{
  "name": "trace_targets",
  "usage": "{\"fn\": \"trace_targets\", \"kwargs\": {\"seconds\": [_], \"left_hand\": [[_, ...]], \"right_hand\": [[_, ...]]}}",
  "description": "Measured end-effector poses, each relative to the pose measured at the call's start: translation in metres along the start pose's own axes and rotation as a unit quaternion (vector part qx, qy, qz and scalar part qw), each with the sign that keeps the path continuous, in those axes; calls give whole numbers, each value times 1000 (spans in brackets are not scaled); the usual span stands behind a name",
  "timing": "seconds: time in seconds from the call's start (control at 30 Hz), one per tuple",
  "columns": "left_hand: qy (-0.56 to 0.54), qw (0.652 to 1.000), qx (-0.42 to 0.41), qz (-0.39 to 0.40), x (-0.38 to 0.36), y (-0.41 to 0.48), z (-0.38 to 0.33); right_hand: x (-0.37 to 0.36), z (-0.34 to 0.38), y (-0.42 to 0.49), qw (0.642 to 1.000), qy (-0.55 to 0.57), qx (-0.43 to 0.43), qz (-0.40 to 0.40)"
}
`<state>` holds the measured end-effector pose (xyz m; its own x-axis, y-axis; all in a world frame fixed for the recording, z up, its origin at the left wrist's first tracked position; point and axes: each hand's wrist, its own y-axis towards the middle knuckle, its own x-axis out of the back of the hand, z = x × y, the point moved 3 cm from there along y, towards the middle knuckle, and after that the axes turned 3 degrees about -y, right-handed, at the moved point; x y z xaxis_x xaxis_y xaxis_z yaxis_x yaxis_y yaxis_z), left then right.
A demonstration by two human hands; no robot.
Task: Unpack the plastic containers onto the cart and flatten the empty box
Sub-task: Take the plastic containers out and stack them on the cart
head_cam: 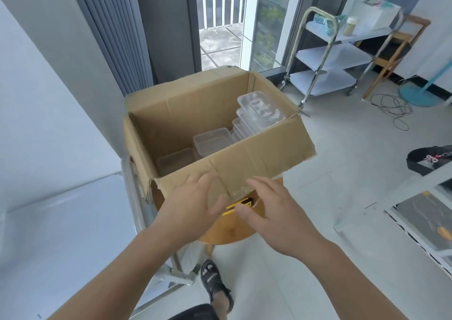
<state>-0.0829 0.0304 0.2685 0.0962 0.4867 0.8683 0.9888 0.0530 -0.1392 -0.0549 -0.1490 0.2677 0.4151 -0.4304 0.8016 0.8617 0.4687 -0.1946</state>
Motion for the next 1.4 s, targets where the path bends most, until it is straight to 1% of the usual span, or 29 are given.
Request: {"fn": "trace_targets", "kwargs": {"seconds": [0.07, 0.2, 0.37, 0.47, 0.6, 0.77, 0.93, 1.1, 1.17, 1.3, 1.4], "left_hand": [[-16, 1000, 6, 8, 1, 29, 1], [-33, 999, -8, -7, 9, 86, 2], [-50, 999, -3, -5, 16, 147, 4], [-59, 998, 14, -8, 12, 176, 3], [-64, 997, 50, -4, 0, 207, 3], [-72, 988, 136, 0, -12, 235, 12], [-69, 972, 225, -7, -17, 248, 38], [-89, 952, 292, -11, -16, 253, 72], [-96, 947, 305, -5, -18, 258, 87], [-106, 943, 314, 26, -25, 268, 115], [-112, 940, 318, 44, -30, 274, 133]], "right_hand": [[13, -5, 28, 1000, -4, -5, -1], [36, -16, 84, 1000, -21, -15, -11], [62, -31, 148, 999, -17, -33, -27], [73, -42, 182, 999, -20, -34, -11], [79, -56, 226, 1000, -16, -3, 10], [72, -60, 285, 994, -20, 59, 85], [54, -51, 342, 980, -45, 126, 146], [14, -33, 395, 951, -147, 151, 224], [-11, -28, 420, 940, -188, 151, 243], [-66, -31, 463, 918, -248, 124, 285], [-98, -42, 486, 906, -287, 100, 294]]}}
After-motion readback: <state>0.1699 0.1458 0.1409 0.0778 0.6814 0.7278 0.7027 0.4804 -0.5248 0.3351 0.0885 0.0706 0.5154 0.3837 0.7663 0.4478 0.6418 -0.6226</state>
